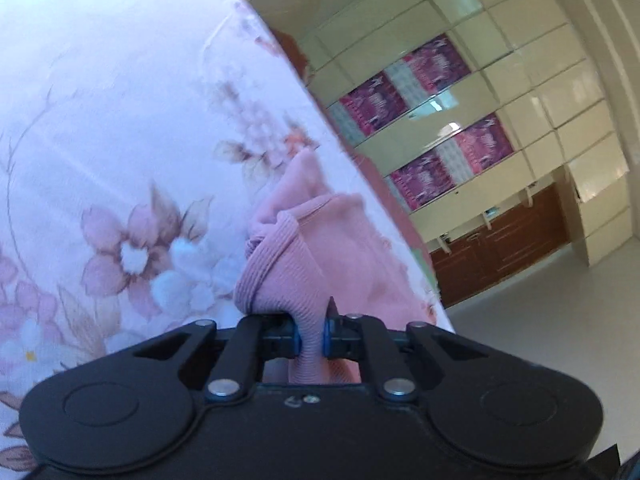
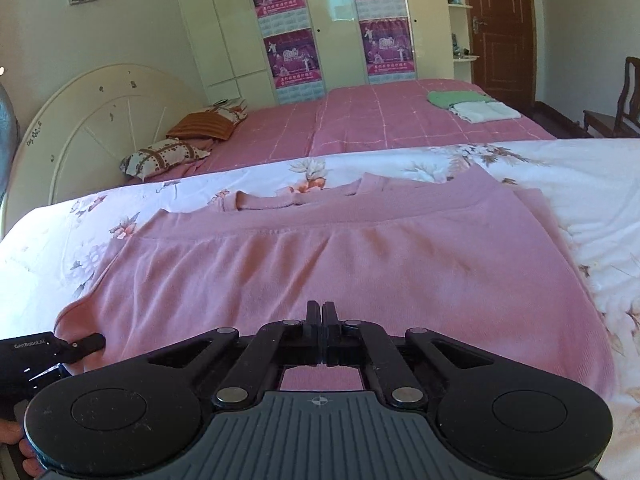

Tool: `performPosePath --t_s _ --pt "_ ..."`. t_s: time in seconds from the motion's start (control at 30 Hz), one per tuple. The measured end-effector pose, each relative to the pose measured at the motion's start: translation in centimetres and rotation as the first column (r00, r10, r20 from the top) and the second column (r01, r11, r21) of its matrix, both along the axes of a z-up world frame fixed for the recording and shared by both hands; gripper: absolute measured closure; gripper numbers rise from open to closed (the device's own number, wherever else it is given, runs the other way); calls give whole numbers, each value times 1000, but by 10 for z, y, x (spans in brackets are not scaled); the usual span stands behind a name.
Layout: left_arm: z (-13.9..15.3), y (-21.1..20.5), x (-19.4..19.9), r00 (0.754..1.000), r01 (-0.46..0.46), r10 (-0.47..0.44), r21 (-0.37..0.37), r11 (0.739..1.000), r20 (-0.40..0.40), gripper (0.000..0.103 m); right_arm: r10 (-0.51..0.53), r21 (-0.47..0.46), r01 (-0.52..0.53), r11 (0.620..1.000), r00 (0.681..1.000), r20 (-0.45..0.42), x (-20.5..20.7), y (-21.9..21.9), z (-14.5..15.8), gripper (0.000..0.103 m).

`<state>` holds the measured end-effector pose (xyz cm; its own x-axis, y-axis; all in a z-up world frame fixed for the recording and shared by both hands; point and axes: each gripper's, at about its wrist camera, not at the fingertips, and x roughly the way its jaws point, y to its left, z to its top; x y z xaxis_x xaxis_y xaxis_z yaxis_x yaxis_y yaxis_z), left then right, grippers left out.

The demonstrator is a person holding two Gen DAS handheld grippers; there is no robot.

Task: Fold small clothes

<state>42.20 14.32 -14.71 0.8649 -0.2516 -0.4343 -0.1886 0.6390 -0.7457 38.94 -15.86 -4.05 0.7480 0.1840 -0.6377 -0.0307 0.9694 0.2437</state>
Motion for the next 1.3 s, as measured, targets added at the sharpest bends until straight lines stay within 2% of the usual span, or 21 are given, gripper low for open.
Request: performPosePath --t_s 0.07,0.13,0.17,0.2,0.27,0.43,0.53,0.67,0.73,0.8,0.87,0.9,0.93,0.97,1.0,1.03,1.1,1.17,1.23,1.27,1.3 --pt "5 -1 -11 998 18 -19 36 999 55 94 33 -4 -33 999 999 27 10 9 2 103" --pt "-6 0 -16 999 23 -24 46 999 33 92 69 4 -69 998 997 33 21 17 -5 103" --pt "-16 2 -18 1000 12 -12 12 1000 1 90 92 8 -92 996 996 18 27 20 -14 103" --pt "-24 6 -19 999 -11 10 -34 999 -32 83 113 6 -113 994 993 -21 35 24 -26 103" --pt "-28 10 -20 999 -38 36 -85 996 -22 82 134 -19 -136 991 987 -95 46 28 -50 103" --pt "-21 3 -11 994 -106 103 -113 988 -38 60 147 58 -146 988 989 -11 35 12 -43 103" --pt "-20 0 -7 984 -167 160 -108 980 -76 60 187 43 -185 982 981 -50 43 14 -51 103" --pt "-22 -8 -26 972 -229 209 -229 946 -106 53 218 73 -215 974 975 -37 48 7 -51 103" --pt "-25 -22 -35 976 -210 191 -227 951 -105 52 235 93 -231 968 972 -30 50 3 -53 103" --pt "-24 -29 -31 976 -210 197 -156 965 -94 54 251 108 -247 963 968 -22 50 0 -55 103" --pt "-26 -22 -20 969 -243 231 -174 954 -89 55 263 123 -259 958 965 -21 51 -3 -56 103" --pt "-25 -19 -12 966 -255 243 -169 952 -88 55 266 129 -261 957 964 -25 53 -4 -55 103" --pt "-24 -17 -5 965 -259 248 -141 956 -91 60 262 130 -257 958 965 -24 54 -5 -53 103" --pt "-23 -16 2 965 -252 242 -109 962 -98 68 252 131 -248 960 968 -18 54 -6 -51 103" --pt "-24 -15 9 968 -234 225 -77 969 -115 93 248 141 -243 960 969 -15 54 -8 -51 103" --pt "-26 -14 14 969 -209 199 -58 976 -143 93 249 150 -243 959 968 -24 55 -9 -52 103" --pt "-17 -13 9 974 -207 200 -59 977 -105 94 249 152 -242 958 968 -30 56 -8 -56 103" --pt "-5 -18 2 980 -188 187 -12 982 -62 94 244 146 -237 960 969 -28 55 -7 -53 103" --pt "-1 -25 4 984 -158 160 34 987 -81 94 239 157 -238 958 971 15 50 -9 -50 103" --pt "2 -29 4 984 -148 152 53 988 -92 94 252 155 -252 955 967 15 50 -7 -52 103" --pt "8 -33 2 987 -142 146 65 988 -70 94 261 154 -255 955 965 -21 54 -5 -59 103"
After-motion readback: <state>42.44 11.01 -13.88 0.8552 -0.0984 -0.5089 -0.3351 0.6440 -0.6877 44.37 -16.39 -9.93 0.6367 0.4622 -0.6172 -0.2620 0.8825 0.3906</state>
